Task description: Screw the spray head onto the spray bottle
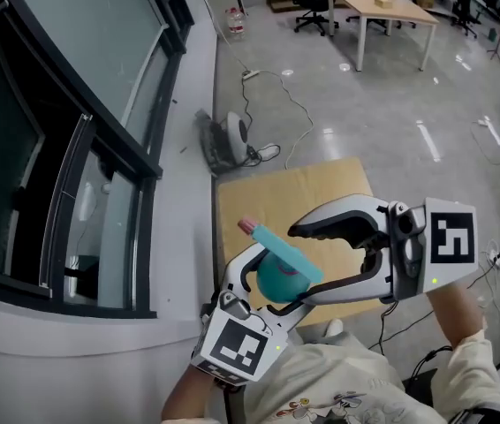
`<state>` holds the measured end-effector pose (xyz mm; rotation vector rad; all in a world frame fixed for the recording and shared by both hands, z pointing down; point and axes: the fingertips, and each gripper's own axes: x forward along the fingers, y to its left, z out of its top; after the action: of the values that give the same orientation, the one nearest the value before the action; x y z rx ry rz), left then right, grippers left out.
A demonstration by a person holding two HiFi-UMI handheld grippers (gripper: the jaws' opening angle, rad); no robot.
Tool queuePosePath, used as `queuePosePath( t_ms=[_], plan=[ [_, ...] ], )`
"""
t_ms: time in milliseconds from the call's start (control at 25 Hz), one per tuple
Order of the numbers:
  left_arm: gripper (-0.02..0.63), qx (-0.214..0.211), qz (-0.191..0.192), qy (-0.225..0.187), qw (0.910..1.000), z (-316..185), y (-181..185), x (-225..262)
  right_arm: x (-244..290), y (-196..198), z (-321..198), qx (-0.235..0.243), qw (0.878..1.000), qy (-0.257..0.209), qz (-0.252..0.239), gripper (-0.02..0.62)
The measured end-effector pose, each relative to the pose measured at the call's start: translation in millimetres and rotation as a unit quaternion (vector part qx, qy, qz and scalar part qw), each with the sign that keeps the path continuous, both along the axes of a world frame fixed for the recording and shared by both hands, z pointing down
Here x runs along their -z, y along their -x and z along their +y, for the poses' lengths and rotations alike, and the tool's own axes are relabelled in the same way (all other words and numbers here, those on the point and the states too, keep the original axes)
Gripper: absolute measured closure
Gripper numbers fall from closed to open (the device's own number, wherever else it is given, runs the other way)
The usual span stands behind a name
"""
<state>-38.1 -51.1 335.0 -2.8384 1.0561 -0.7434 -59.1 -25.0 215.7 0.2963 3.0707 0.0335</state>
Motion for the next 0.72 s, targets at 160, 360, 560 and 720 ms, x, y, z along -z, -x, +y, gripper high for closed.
queuePosePath(
  t_ms=[160,360,560,720],
  plan=[
    [0.175,0.010,-0.055,-0.003,0.9984,-2.6,-2.0,-1.9,-6.8,7.0,-2.2,-0.014,1.000,-0.010,0.023,0.376],
    [0.175,-0.040,-0.035,0.020,0.9984,15.1,-10.0,-4.0,-8.3,1.4,7.9,0.045,0.999,0.007,0.019,0.446],
    [0.175,-0.196,-0.001,0.061,0.9787,60.8,-35.2,3.5,-0.5,-19.0,44.3,0.196,0.981,0.014,0.000,0.448],
    [0.175,-0.333,0.034,0.100,0.9368,107.2,-51.6,6.1,3.9,-38.4,79.1,0.314,0.949,0.009,-0.015,0.448]
  ],
)
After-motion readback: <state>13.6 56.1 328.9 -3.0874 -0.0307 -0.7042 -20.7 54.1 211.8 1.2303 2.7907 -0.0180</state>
